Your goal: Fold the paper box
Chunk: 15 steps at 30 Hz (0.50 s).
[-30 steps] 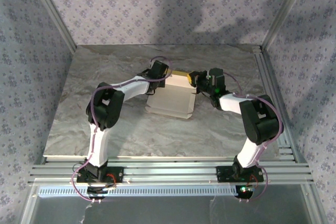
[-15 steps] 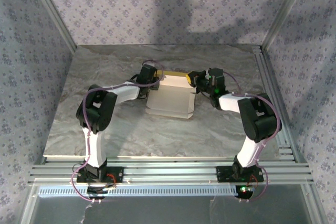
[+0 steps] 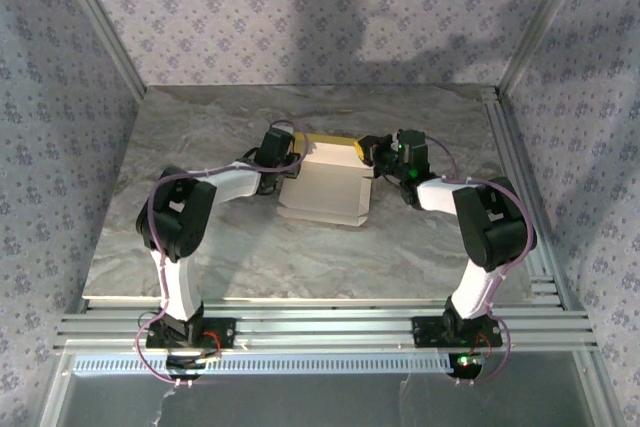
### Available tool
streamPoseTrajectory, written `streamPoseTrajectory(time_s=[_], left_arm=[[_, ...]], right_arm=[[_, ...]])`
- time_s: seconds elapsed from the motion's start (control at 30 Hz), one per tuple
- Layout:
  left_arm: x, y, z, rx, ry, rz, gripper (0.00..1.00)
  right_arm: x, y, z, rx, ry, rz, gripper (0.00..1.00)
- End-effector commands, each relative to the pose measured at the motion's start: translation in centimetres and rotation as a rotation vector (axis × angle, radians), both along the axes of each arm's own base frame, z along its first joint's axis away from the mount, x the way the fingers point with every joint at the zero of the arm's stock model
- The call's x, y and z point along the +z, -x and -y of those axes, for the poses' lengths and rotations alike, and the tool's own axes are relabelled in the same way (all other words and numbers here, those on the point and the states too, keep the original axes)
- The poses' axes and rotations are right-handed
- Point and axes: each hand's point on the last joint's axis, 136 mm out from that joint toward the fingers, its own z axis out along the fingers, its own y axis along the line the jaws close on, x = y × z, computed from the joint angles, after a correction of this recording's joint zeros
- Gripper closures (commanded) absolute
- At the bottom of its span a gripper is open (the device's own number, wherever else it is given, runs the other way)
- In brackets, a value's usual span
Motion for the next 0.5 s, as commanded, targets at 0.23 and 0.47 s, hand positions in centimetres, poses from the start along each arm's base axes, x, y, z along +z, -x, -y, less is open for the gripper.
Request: streamPoseTrajectory(time_s=[0.23,0.47], left_arm=[[4.2,-1.1,1.4,-0.102,0.075,0.104,0.53],[5.3,-1.5,1.0,-0.11,0.151,0.091,0.51]], right_arm=[[-1.3,-0.2,0.6,-0.019,0.036,-0.032,1.0],[-0.9,-0.4,0.5,-0.016,0.038,-0.032,1.0]])
